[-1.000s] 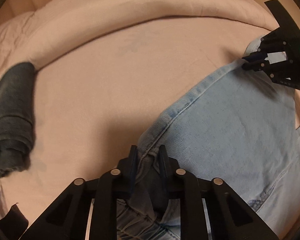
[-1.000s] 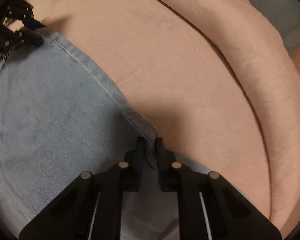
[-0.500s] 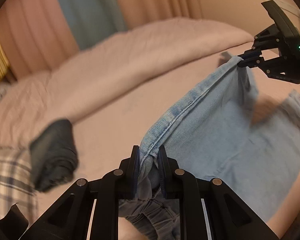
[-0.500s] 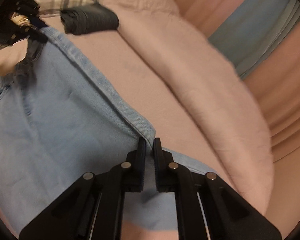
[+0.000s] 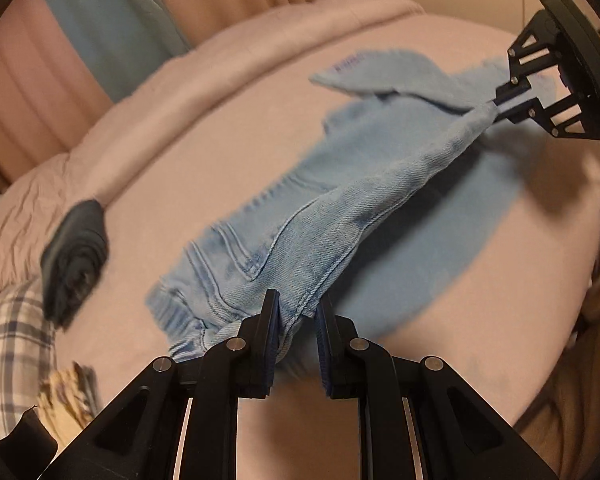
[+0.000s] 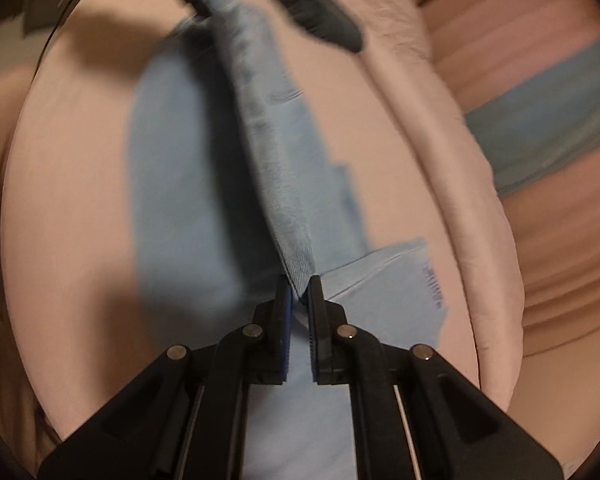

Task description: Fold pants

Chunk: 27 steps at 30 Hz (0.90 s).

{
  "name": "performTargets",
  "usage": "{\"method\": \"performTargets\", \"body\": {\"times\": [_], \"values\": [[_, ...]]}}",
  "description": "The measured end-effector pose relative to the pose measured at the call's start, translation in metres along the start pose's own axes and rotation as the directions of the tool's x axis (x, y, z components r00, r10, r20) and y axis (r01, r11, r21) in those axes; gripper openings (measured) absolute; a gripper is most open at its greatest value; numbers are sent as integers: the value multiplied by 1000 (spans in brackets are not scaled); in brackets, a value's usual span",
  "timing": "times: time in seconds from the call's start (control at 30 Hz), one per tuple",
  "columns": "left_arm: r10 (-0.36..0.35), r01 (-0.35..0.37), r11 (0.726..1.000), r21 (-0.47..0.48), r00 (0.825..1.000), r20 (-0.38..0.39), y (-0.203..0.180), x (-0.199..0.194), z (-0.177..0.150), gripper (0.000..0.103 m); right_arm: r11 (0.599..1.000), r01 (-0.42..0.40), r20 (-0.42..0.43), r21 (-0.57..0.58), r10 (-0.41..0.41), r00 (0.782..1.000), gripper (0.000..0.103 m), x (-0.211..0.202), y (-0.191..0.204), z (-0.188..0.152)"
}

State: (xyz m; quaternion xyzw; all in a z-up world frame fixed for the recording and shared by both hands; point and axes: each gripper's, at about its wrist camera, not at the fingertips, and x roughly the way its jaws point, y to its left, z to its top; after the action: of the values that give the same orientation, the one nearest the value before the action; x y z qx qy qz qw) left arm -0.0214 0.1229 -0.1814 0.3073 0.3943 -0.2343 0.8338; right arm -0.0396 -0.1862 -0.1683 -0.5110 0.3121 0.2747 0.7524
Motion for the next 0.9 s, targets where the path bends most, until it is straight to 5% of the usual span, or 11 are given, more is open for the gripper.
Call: {"method": "performTargets", "body": {"times": [0.13, 0.23, 0.3, 0.5, 0.63, 0.7, 0.73, 0.77, 0.83, 0.9], "values": [[23, -22, 999, 25, 999, -27, -11, 6, -5, 17, 994, 25, -38, -109, -29, 999, 7, 10, 25, 8], [3, -2, 999, -42, 1000, 16, 0, -2, -2, 17, 994, 52, -23, -97, -55, 998, 7, -3, 20, 10], [20, -20, 1000, -5, 1000, 9, -4, 4, -6, 17, 994, 65, -9, -83, -66, 998, 7, -15, 15, 12], [27, -24, 998, 60, 998, -53, -29, 24, -23, 17, 984, -75, -59, -164, 66, 996, 2, -10, 64, -3], [0, 0, 1000, 10, 998, -68, -21, 13, -16, 19, 988, -65, -48, -143, 59, 997, 3, -5, 67, 2], [-59, 55, 996, -73, 997, -47, -15, -4, -12, 34, 993, -101, -38, -56, 99, 994, 2, -10, 49, 5], [-89, 87, 991, -103, 996, -18, -13, -14, -10, 50, 994, -111, -27, -17, 110, 994, 3, -15, 43, 4], [-129, 133, 982, -135, 991, 35, -11, -28, -7, 66, 990, -138, -8, 42, 139, 990, 5, -21, 31, 3], [-173, 190, 970, -154, 978, 116, -12, -47, 0, 76, 970, -178, 38, 165, 174, 984, 22, -34, 5, -4], [-196, 223, 963, -151, 965, 175, -18, -57, 12, 77, 939, -201, 73, 280, 188, 979, 57, -41, -20, -11]]}}
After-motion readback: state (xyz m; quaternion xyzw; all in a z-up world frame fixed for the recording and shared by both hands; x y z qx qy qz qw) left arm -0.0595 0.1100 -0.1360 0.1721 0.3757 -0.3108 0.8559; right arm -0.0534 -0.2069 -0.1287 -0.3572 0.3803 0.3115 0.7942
